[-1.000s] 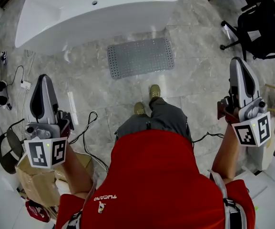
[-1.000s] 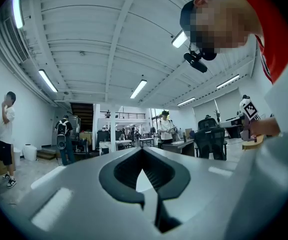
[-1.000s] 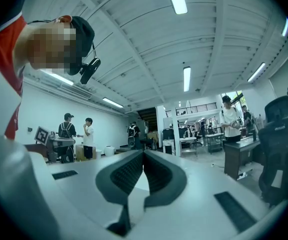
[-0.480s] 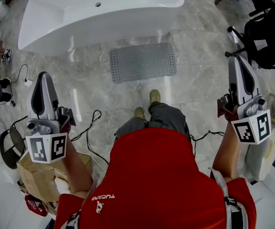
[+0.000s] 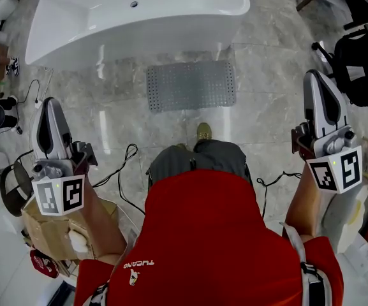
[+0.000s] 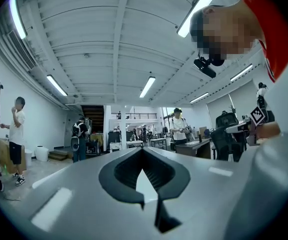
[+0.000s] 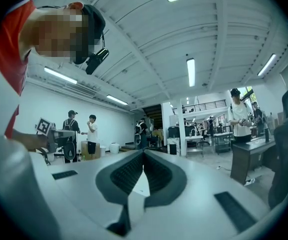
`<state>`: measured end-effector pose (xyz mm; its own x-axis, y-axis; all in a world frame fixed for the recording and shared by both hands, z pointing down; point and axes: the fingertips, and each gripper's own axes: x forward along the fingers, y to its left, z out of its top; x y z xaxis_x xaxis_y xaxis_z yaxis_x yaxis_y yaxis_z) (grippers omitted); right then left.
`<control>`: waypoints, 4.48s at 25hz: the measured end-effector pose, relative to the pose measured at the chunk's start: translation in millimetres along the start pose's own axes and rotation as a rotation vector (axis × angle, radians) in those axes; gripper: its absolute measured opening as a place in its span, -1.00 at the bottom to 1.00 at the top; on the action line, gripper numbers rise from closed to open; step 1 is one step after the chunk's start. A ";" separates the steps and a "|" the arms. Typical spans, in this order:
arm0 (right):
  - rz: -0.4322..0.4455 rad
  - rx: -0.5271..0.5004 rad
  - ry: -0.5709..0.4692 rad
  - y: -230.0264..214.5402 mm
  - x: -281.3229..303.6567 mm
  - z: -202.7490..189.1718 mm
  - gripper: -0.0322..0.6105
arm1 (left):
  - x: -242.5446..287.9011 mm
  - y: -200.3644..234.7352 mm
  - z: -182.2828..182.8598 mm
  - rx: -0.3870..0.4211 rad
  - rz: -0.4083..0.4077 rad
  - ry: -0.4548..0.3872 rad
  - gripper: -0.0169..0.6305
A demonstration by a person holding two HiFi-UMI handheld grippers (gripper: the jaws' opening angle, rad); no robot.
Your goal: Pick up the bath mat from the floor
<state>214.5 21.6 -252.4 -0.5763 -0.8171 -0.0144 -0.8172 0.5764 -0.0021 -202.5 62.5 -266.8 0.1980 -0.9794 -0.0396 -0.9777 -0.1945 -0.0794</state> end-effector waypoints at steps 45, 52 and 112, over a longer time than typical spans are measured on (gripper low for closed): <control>-0.113 0.011 0.184 -13.9 69.3 -158.0 -0.89 | 71.5 46.1 -185.3 -0.062 -0.008 0.129 -0.93; -0.125 0.019 0.218 -20.7 76.6 -206.2 -0.89 | 79.3 48.4 -237.6 -0.074 0.002 0.155 -0.93; -0.199 0.082 0.501 -72.1 102.5 -647.3 -0.53 | 93.7 69.7 -696.9 -0.194 0.038 0.425 -0.67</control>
<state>207.9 -110.5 393.5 -0.3611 -0.8038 0.4727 -0.9191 0.3925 -0.0348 -301.0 -80.7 418.1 0.1547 -0.9136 0.3760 -0.9868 -0.1247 0.1030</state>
